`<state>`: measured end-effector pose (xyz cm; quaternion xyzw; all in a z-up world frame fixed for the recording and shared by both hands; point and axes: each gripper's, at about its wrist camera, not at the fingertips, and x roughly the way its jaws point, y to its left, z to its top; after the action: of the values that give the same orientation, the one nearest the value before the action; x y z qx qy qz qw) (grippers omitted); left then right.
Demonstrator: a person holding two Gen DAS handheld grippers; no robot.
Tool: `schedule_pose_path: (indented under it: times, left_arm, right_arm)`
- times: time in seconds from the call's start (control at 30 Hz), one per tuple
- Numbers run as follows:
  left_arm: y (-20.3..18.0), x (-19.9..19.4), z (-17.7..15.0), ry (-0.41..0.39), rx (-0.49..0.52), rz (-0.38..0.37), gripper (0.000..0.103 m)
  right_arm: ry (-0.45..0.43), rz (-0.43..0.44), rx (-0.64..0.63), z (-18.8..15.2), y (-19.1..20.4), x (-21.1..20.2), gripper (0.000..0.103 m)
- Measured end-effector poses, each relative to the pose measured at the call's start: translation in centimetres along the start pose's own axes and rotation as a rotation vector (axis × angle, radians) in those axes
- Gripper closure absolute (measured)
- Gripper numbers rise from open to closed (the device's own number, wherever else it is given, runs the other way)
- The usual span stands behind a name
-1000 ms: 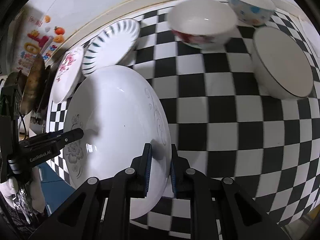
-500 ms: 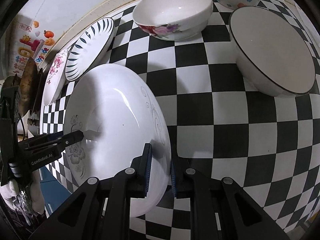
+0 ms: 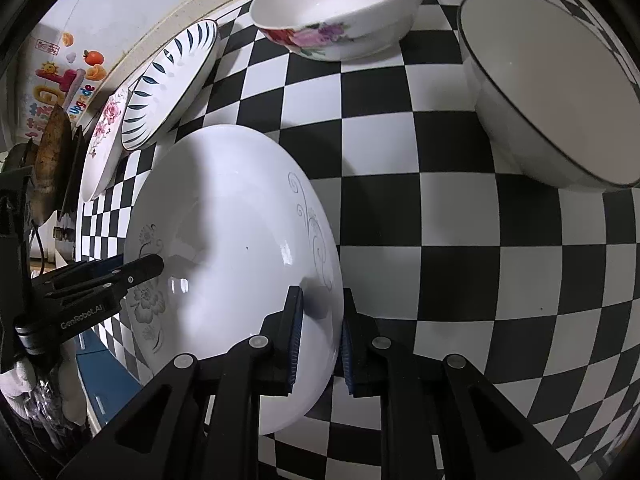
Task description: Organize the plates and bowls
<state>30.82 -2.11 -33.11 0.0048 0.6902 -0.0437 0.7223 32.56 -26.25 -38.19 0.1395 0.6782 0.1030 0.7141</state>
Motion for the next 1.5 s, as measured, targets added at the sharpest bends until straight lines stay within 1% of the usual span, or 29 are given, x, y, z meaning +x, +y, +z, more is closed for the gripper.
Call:
schedule_pose_path:
  times: [0.17,0.23,0.27,0.3,0.4,0.43,0.47,0.5,0.53,0.57,0.6,0.63,0.67,0.7,0.77,0.8,0.87,0.9,0.97,1.07,1.1,1.17,1.23,1.3,1.37,1.4,1.5]
  left_arm:
    - [-0.7,0.0,-0.6,-0.003,-0.003,-0.005,0.069]
    - [-0.4,-0.6,-0.9,0.003,-0.021,-0.019,0.069]
    - [0.1,-1.4,-1.1,-0.01,-0.039,-0.027,0.068]
    - [1.0,-2.4,-1.2,-0.03,-0.054,-0.028,0.068]
    - [4.0,-5.6,-1.5,-0.101,-0.122,-0.03,0.068]
    - [5.4,-6.6,-1.6,-0.122,-0.154,-0.035,0.068]
    - [6.7,-7.2,-1.6,-0.135,-0.182,-0.041,0.066]
    - [8.4,-7.9,-1.7,-0.147,-0.22,-0.051,0.064]
    - [10.7,-8.7,-1.6,-0.157,-0.271,-0.067,0.063]
    - [12.1,-8.5,-1.4,-0.159,-0.302,-0.078,0.062]
    - [14.4,-8.3,-1.1,-0.154,-0.347,-0.097,0.062]
    - [15.8,-8.2,-0.9,-0.151,-0.384,-0.112,0.062]
    - [17.3,-7.7,-0.7,-0.149,-0.422,-0.125,0.062]
    - [19.9,-7.2,-0.2,-0.137,-0.465,-0.135,0.062]
    - [22.2,-5.7,0.4,-0.118,-0.518,-0.161,0.062]
    - [23.4,-5.0,0.9,-0.112,-0.55,-0.174,0.062]
    - [25.3,-3.5,1.7,-0.099,-0.594,-0.188,0.062]
    - [26.0,-2.8,2.1,-0.094,-0.615,-0.195,0.063]
    - [27.1,-1.7,2.8,-0.093,-0.637,-0.198,0.063]
    - [28.1,-0.4,3.9,-0.086,-0.661,-0.214,0.063]
    - [28.3,-0.1,4.1,-0.084,-0.665,-0.217,0.063]
    - [28.5,0.4,4.6,-0.085,-0.673,-0.228,0.063]
    - [28.6,0.4,5.1,-0.101,-0.663,-0.216,0.064]
    - [28.6,0.7,6.0,-0.109,-0.645,-0.207,0.064]
    - [28.4,0.7,6.3,-0.116,-0.641,-0.186,0.066]
    - [28.6,0.6,6.2,-0.12,-0.637,-0.173,0.07]
    - [28.5,0.7,6.6,-0.121,-0.629,-0.156,0.075]
  right_arm:
    - [0.009,-0.005,-0.002,0.2,0.3,0.3,0.082]
    - [0.027,-0.012,0.001,0.4,0.3,0.3,0.082]
    - [0.036,-0.026,0.006,0.5,0.3,0.1,0.082]
    - [0.036,-0.041,0.008,0.5,0.3,-0.2,0.082]
    - [-0.012,-0.095,0.004,0.8,1.1,-3.0,0.08]
    - [-0.033,-0.102,0.0,1.0,1.8,-4.2,0.079]
    - [-0.053,-0.099,-0.007,1.3,2.7,-5.3,0.074]
    - [-0.069,-0.088,-0.019,1.7,3.7,-6.3,0.069]
    - [-0.084,-0.069,-0.051,2.4,5.6,-7.2,0.067]
    - [-0.087,-0.054,-0.086,3.3,7.5,-7.6,0.06]
    - [-0.083,-0.036,-0.13,4.5,9.8,-7.6,0.056]
    - [-0.079,-0.02,-0.155,5.3,11.3,-7.4,0.056]
    - [-0.072,0.006,-0.188,6.8,13.6,-6.8,0.056]
    - [-0.062,0.034,-0.223,8.7,16.0,-5.9,0.056]
    - [-0.045,0.056,-0.286,11.8,19.9,-3.7,0.056]
    - [-0.028,0.069,-0.324,14.1,22.5,-1.9,0.056]
    - [0.004,0.083,-0.36,17.4,25.7,0.8,0.056]
    - [0.021,0.085,-0.378,19.0,27.1,2.3,0.056]
    - [0.055,0.062,-0.422,22.4,30.3,5.5,0.056]
    - [0.111,0.04,-0.468,25.6,33.3,9.3,0.057]
    - [0.137,0.033,-0.476,26.5,34.1,10.7,0.057]
    - [0.168,0.014,-0.478,27.4,34.4,12.7,0.059]
    - [0.196,-0.014,-0.484,28.2,34.6,14.6,0.065]
    - [0.215,-0.026,-0.49,28.5,34.8,15.7,0.074]
    - [0.247,0.003,-0.493,28.6,34.9,16.7,0.079]
    - [0.233,0.003,-0.503,28.5,35.0,16.6,0.079]
    - [0.218,-0.003,-0.523,28.4,35.1,16.3,0.08]
